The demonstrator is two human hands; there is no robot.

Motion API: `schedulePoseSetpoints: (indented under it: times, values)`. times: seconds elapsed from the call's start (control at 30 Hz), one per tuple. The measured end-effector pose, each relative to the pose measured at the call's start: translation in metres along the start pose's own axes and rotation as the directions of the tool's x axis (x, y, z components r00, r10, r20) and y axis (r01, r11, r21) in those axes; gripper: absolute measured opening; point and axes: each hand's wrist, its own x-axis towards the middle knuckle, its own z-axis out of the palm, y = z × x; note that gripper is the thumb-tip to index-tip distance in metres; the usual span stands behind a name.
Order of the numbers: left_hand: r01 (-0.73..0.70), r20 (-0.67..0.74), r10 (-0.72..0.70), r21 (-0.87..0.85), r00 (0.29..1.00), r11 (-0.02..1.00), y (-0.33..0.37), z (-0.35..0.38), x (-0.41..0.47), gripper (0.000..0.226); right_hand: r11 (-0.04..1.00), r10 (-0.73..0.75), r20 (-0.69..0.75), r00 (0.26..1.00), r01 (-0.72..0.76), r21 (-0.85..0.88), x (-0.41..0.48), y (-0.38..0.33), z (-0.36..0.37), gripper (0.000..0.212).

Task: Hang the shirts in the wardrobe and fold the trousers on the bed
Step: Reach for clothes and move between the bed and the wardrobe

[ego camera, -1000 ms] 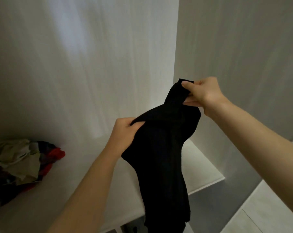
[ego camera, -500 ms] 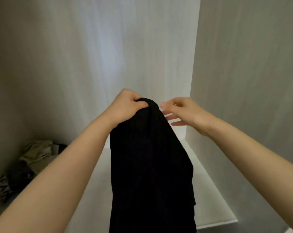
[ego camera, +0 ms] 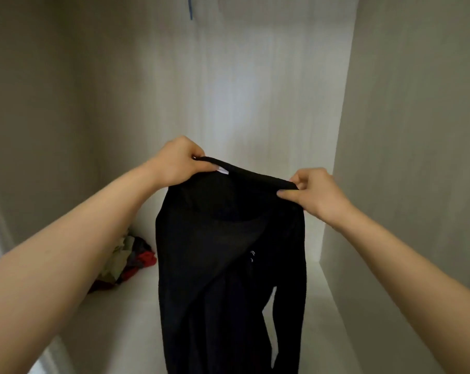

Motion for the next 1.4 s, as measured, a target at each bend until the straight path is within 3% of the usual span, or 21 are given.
schedulePoseSetpoints:
  times: [0.1, 0.27, 0.37, 0.47, 0.6, 0.73, 0.77, 0.83, 0.9, 1.0, 1.1, 1.2, 1.33, 1.4]
  values:
    - [0.002, -0.004, -0.002, -0.006, 1.000, 1.000, 0.014, -0.023, 0.009, 0.052, 0.988, -0.156, -0.075, 0.985, 0.155, -0.021, 0.009, -0.031, -0.014, 0.027]
    - [-0.108, -0.031, 0.110, 0.054, 0.993, 0.993, 0.053, -0.053, 0.038, 0.041, 0.963, -0.261, -0.076, 0.962, 0.254, -0.094, 0.018, -0.081, -0.011, 0.027]
    - [-0.170, -0.035, 0.175, 0.121, 0.984, 0.978, 0.068, -0.059, 0.048, 0.057, 0.955, -0.295, -0.126, 0.947, 0.286, -0.081, 0.027, -0.110, -0.017, 0.031]
    - [-0.178, -0.084, 0.188, 0.110, 0.979, 0.978, 0.059, -0.065, 0.050, 0.052, 0.975, -0.190, -0.153, 0.970, 0.205, 0.088, 0.043, -0.124, -0.039, 0.048]
    - [-0.135, -0.062, 0.155, 0.243, 0.986, 0.961, 0.032, -0.071, 0.050, 0.038, 0.930, -0.001, -0.103, 0.995, 0.038, 0.365, 0.068, -0.134, -0.065, 0.039]
    - [0.020, -0.052, -0.003, 0.334, 0.999, 0.942, 0.003, -0.085, 0.049, 0.018, 0.902, 0.063, -0.176, 0.982, 0.020, 0.432, 0.085, -0.143, -0.090, 0.036]
    - [0.058, -0.050, -0.046, 0.284, 0.998, 0.957, -0.002, -0.088, 0.050, 0.021, 0.908, 0.060, -0.189, 0.980, 0.025, 0.418, 0.089, -0.143, -0.095, 0.036]
    - [0.178, 0.005, -0.178, -0.030, 0.984, 0.984, -0.007, -0.091, 0.054, 0.024, 0.926, 0.040, -0.193, 0.980, 0.036, 0.375, 0.091, -0.142, -0.099, 0.039]
    - [0.293, 0.134, -0.260, -0.419, 0.956, 0.860, -0.008, -0.092, 0.054, 0.021, 0.943, 0.031, -0.177, 0.984, 0.030, 0.332, 0.092, -0.137, -0.098, 0.034]
    - [0.397, 0.323, -0.236, -0.666, 0.917, 0.632, -0.005, -0.089, 0.053, 0.038, 0.975, 0.040, -0.168, 0.985, -0.002, 0.223, 0.092, -0.119, -0.096, 0.031]
    - [0.433, 0.365, -0.234, -0.769, 0.901, 0.470, -0.001, -0.081, 0.061, 0.034, 0.992, 0.039, -0.163, 0.986, -0.019, 0.122, 0.090, -0.105, -0.096, 0.043]
    - [0.450, 0.372, -0.262, -0.800, 0.891, 0.397, 0.008, -0.075, 0.075, 0.019, 0.997, 0.037, -0.082, 0.996, -0.031, 0.071, 0.088, -0.099, -0.100, 0.044]
    - [0.427, 0.376, -0.202, -0.786, 0.904, 0.448, 0.025, -0.072, 0.094, 0.024, 0.977, 0.160, 0.257, 0.953, -0.116, -0.178, 0.077, -0.106, -0.115, 0.016]
    - [0.375, 0.334, -0.175, -0.769, 0.926, 0.518, 0.036, -0.071, 0.104, 0.021, 0.959, 0.169, 0.266, 0.949, -0.096, -0.267, 0.075, -0.114, -0.126, 0.014]
